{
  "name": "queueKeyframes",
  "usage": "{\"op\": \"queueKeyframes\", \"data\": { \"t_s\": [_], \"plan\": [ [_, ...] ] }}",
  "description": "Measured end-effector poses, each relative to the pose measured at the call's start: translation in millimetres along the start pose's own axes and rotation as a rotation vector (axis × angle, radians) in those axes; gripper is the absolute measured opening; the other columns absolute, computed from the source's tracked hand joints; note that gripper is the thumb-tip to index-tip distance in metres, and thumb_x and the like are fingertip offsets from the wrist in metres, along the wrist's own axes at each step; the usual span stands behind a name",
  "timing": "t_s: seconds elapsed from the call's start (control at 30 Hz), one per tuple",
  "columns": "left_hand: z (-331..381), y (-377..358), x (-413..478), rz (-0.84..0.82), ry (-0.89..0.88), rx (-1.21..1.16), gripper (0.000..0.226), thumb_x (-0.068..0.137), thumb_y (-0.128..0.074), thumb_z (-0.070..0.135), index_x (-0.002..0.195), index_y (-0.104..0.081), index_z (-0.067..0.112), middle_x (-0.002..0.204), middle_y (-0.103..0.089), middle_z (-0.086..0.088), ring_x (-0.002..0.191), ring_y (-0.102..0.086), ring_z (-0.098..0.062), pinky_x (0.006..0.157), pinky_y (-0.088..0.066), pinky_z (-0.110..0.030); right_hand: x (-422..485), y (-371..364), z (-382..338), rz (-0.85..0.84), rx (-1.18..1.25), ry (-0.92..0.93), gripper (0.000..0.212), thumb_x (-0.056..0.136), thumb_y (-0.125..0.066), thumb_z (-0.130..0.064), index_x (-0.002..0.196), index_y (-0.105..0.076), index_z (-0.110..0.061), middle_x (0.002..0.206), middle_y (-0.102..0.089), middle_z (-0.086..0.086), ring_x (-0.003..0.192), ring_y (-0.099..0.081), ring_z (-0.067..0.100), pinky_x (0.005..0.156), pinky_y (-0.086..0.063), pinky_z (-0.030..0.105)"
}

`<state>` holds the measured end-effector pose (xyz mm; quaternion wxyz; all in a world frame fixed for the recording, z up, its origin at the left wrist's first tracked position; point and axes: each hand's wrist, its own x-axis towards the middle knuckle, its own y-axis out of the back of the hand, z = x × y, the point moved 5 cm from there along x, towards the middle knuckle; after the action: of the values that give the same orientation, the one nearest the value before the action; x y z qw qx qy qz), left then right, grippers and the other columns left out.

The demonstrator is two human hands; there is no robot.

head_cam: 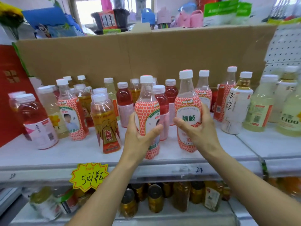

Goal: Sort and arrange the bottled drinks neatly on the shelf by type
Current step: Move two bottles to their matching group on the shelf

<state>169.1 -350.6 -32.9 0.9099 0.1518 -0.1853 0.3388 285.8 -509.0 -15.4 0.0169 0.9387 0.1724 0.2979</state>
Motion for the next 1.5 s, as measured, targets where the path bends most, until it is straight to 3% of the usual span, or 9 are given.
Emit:
{"op": "queueKeyframes", "data": {
  "t_s": [0.23,0.37,0.5,0.77,0.97,1.1,1.23,1.37,1.5],
  "plan": [
    [34.8,-9.3,-33.0,-0.062,-0.016,-0.135,0.068,0.072,-0.075,0.044,0.130,-0.042,0.033,0.108,-0.067,0.024,0.099,-0.065,0.006,0.084,-0.054,-0.022,-43.8,23.5,-36.2,0.119,-0.044,0.006,0.069,0.067,-0.080,-0.043,0.126,-0.049,-0.024,0.107,-0.061,-0.012,0.095,-0.062,-0.006,0.072,-0.050,0.006],
    [39.6,-31.0,-55.3,-0.104,0.001,-0.188,0.075,0.069,-0.076,0.045,0.133,-0.039,0.030,0.112,-0.067,0.017,0.100,-0.066,0.005,0.088,-0.055,-0.028,-73.4,49.3,-42.7,0.191,-0.029,-0.027,0.063,0.072,-0.083,-0.034,0.125,-0.051,-0.023,0.109,-0.065,-0.010,0.095,-0.064,-0.003,0.076,-0.054,0.013],
    [42.7,-63.0,-78.1,-0.163,0.036,-0.213,0.066,0.069,-0.075,0.046,0.126,-0.041,0.037,0.111,-0.067,0.022,0.101,-0.065,0.004,0.089,-0.054,-0.027,-99.9,82.8,-39.0,0.243,-0.048,-0.065,0.056,0.074,-0.084,-0.029,0.121,-0.054,-0.022,0.105,-0.069,-0.009,0.095,-0.067,0.003,0.079,-0.058,0.024],
    [60.1,-143.7,-120.6,-0.227,0.074,-0.200,0.066,0.079,-0.078,0.038,0.132,-0.038,0.034,0.111,-0.065,0.020,0.098,-0.064,0.006,0.091,-0.055,-0.032,-137.4,174.0,-28.0,0.324,-0.097,-0.120,0.050,0.073,-0.085,-0.030,0.113,-0.055,-0.020,0.094,-0.068,-0.010,0.083,-0.067,-0.002,0.065,-0.052,0.013],
    [94.7,-245.1,-174.8,-0.241,0.105,-0.240,0.069,0.075,-0.078,0.042,0.131,-0.037,0.036,0.103,-0.067,0.022,0.092,-0.066,0.007,0.083,-0.056,-0.028,-166.2,289.7,-20.1,0.316,-0.130,-0.137,0.048,0.074,-0.085,-0.028,0.112,-0.056,-0.019,0.093,-0.068,-0.011,0.082,-0.067,-0.002,0.066,-0.052,0.013],
    [112.4,-321.9,-209.5,-0.252,0.126,-0.238,0.068,0.077,-0.079,0.042,0.132,-0.039,0.035,0.105,-0.067,0.021,0.092,-0.067,0.004,0.090,-0.056,-0.037,-187.1,375.1,-10.0,0.313,-0.143,-0.161,0.051,0.074,-0.085,-0.027,0.115,-0.057,-0.020,0.097,-0.069,-0.010,0.086,-0.068,0.001,0.070,-0.053,0.016],
    [131.1,-394.9,-234.5,-0.292,0.133,-0.252,0.067,0.077,-0.080,0.043,0.131,-0.040,0.036,0.105,-0.066,0.023,0.093,-0.066,0.006,0.087,-0.055,-0.033,-199.8,452.2,2.1,0.329,-0.164,-0.199,0.053,0.074,-0.085,-0.029,0.118,-0.055,-0.023,0.099,-0.070,-0.008,0.086,-0.068,0.002,0.070,-0.055,0.018],
    [145.1,-462.3,-242.9,-0.330,0.138,-0.250,0.067,0.075,-0.082,0.043,0.128,-0.043,0.034,0.105,-0.068,0.021,0.094,-0.068,0.001,0.088,-0.057,-0.039,-198.6,517.1,15.2,0.379,-0.181,-0.214,0.052,0.074,-0.085,-0.032,0.116,-0.055,-0.023,0.099,-0.070,-0.008,0.085,-0.068,0.002,0.068,-0.054,0.017],
    [154.7,-525.4,-240.2,-0.345,0.118,-0.245,0.067,0.075,-0.083,0.041,0.129,-0.044,0.036,0.104,-0.068,0.023,0.092,-0.067,0.005,0.085,-0.056,-0.033,-189.3,576.0,33.3,0.421,-0.174,-0.220,0.050,0.074,-0.085,-0.030,0.114,-0.056,-0.022,0.096,-0.070,-0.007,0.082,-0.068,0.003,0.066,-0.054,0.017]
  ]
}}
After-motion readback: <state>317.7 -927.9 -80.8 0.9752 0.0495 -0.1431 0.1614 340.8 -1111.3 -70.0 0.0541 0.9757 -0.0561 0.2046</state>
